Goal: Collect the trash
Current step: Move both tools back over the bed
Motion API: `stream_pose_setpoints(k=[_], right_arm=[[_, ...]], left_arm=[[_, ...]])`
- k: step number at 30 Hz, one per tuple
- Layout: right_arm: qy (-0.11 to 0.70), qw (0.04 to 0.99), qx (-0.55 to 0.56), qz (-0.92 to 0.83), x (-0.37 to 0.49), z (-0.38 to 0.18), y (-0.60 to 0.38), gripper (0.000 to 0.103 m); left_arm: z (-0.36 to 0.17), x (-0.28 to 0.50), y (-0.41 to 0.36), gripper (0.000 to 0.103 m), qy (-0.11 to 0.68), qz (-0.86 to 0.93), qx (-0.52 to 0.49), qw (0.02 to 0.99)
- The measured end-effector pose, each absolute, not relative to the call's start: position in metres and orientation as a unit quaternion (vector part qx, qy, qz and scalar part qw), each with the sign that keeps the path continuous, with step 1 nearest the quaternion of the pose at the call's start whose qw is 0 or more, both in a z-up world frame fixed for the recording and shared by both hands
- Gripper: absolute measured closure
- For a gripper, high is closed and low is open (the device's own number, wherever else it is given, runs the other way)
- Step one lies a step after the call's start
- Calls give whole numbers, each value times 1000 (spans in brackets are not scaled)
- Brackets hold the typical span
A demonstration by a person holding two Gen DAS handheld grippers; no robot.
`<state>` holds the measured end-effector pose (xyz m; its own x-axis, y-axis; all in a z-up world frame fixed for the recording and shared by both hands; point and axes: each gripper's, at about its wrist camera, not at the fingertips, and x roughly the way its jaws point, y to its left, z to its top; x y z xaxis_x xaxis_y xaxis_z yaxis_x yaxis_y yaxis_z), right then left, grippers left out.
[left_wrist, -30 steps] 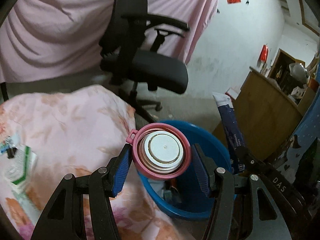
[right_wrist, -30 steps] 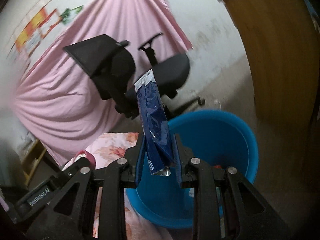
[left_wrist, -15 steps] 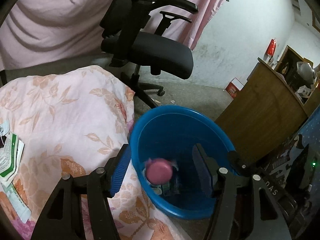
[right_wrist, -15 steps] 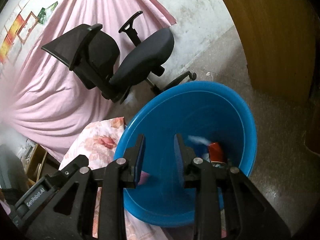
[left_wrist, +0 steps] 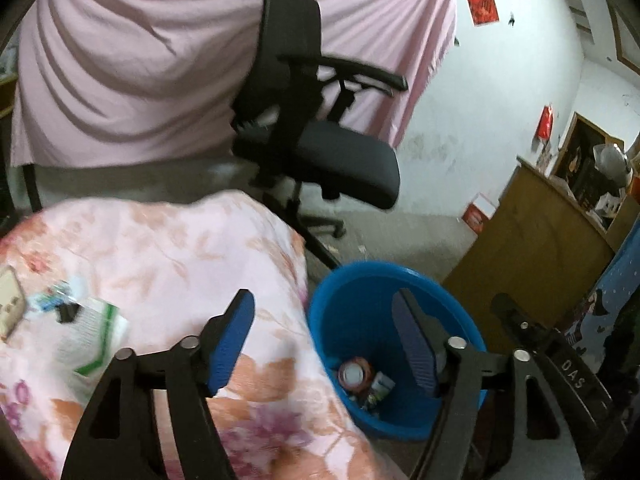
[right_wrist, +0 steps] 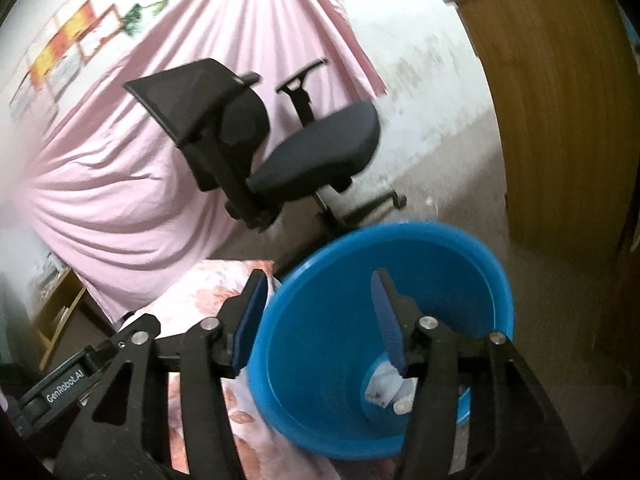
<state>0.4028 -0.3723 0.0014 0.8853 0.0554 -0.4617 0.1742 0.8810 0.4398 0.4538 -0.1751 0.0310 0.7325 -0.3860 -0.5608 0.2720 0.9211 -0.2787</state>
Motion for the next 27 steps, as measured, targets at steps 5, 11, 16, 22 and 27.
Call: stream_pose_setpoints(k=[5, 11, 16, 22, 27], right_arm=[[196, 958, 210, -17, 397, 23, -349, 18], [140, 975, 173, 10, 388, 42, -316, 4], [96, 982, 158, 35, 379, 52, -289, 0], [54, 988, 127, 63, 367, 64, -255, 0], [31, 991, 101, 82, 361, 68, -227, 0]], left_arm=[[49, 436, -147, 27, 279, -155, -83, 944], [65, 407, -103, 3, 209, -111, -97, 967], [74, 384, -67, 2, 165, -70, -95, 979], [78, 357, -24, 2, 123, -26, -103, 987], [74, 339, 9, 2, 98, 13, -102, 990]])
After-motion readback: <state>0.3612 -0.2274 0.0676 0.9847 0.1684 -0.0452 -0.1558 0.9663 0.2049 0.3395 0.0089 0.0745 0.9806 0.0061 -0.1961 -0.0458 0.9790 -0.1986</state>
